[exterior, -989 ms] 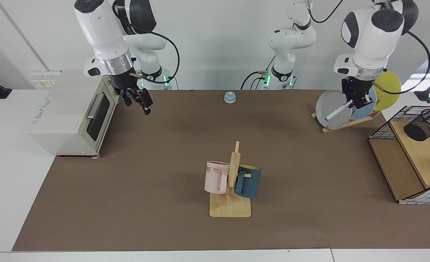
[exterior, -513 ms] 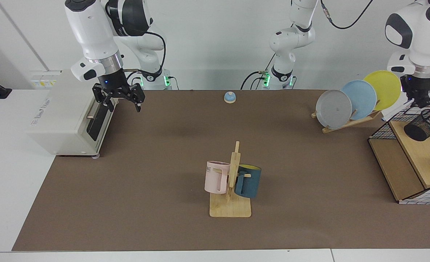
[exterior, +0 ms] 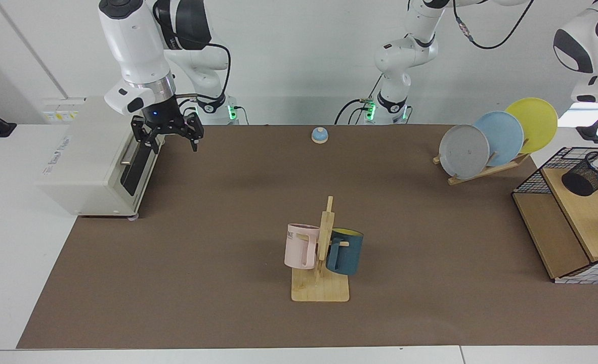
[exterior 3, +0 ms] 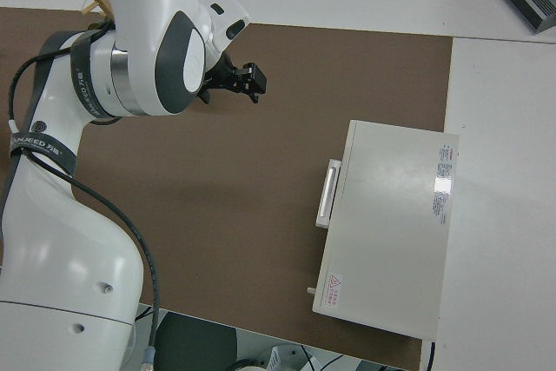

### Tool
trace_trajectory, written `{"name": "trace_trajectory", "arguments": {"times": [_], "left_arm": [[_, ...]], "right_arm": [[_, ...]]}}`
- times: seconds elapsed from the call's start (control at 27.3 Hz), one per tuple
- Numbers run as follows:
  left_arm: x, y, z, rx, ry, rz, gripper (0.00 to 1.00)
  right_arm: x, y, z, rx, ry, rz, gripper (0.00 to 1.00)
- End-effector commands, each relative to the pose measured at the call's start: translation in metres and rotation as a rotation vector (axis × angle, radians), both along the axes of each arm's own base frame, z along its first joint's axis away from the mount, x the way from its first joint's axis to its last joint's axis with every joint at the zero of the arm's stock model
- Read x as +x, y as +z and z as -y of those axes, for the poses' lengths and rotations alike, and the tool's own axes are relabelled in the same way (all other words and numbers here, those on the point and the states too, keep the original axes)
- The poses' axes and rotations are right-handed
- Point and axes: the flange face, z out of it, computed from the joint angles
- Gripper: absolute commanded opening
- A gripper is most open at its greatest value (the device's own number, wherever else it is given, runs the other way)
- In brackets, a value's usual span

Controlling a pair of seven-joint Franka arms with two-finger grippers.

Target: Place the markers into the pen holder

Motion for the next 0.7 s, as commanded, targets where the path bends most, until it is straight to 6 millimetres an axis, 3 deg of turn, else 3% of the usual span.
{"name": "trace_trajectory", "arguments": {"times": [0.0, 0.18, 0.37, 0.59, 0.66], "left_arm": [[0.006, -0.017, -0.036, 0.046, 0.047, -0.021, 0.00], [0.013, -0.026, -0.044, 0.111, 0.041, -0.026, 0.00], [0.020, -0.050, -0.062, 0.155, 0.053, -0.076, 0.00], [0.010, -0.064, -0.063, 0.199, 0.195, -0.144, 0.00], [0.009, -0.063, -0.048, 0.245, 0.248, -0.157, 0.00]], "right_arm": [[-0.008, 0.008, -0.018, -0.019, 0.070, -0.008, 1.00], [-0.007, 0.012, 0.004, 0.001, 0.037, -0.003, 1.00], [-0.006, 0.013, 0.032, 0.016, -0.011, -0.002, 1.00], [-0.008, 0.015, 0.039, 0.014, -0.023, -0.005, 1.00], [-0.008, 0.015, 0.034, 0.008, -0.008, -0.009, 1.00]]}}
